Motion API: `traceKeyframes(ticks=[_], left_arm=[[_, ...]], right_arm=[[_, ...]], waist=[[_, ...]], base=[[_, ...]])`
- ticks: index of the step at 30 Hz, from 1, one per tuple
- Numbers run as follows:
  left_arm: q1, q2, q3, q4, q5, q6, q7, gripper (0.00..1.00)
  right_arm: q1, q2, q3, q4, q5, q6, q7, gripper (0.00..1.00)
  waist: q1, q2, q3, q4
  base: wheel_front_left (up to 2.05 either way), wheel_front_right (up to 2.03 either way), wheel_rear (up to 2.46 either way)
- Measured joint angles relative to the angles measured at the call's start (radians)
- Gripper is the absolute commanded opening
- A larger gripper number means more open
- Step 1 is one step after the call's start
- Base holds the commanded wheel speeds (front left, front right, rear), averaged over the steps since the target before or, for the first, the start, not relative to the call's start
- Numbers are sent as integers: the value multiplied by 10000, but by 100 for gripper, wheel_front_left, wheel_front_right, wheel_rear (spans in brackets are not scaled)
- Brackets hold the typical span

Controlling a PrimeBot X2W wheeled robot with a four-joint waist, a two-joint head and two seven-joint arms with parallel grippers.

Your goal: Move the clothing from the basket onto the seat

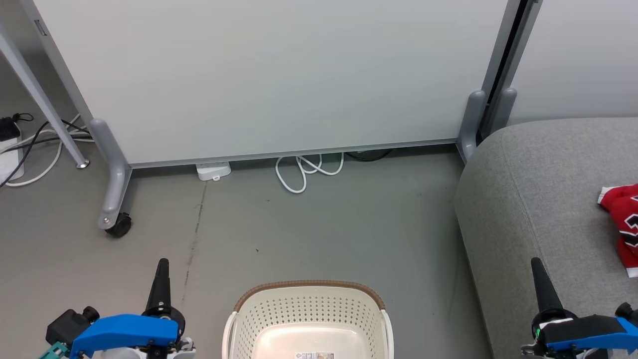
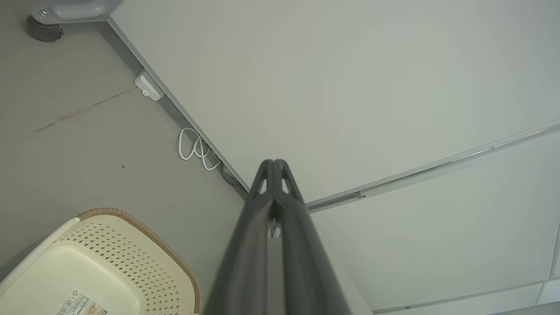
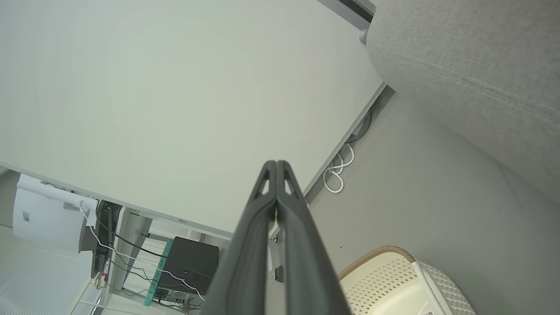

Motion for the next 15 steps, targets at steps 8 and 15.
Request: traceKeyframes(ticks=[8,15], left_arm=[[-47,0,163,-157,-746,0,209,0],[-117,0,311,-282,-1350,0,389,0]], right_arm=[[-112,-10,19,-50,798,-2,205,0],[-212,-17,35,-94,1469,-2,334,0]], waist=[[0,0,27,-73],[0,0,50,-137]], base=[[0,0,0],[0,0,0]])
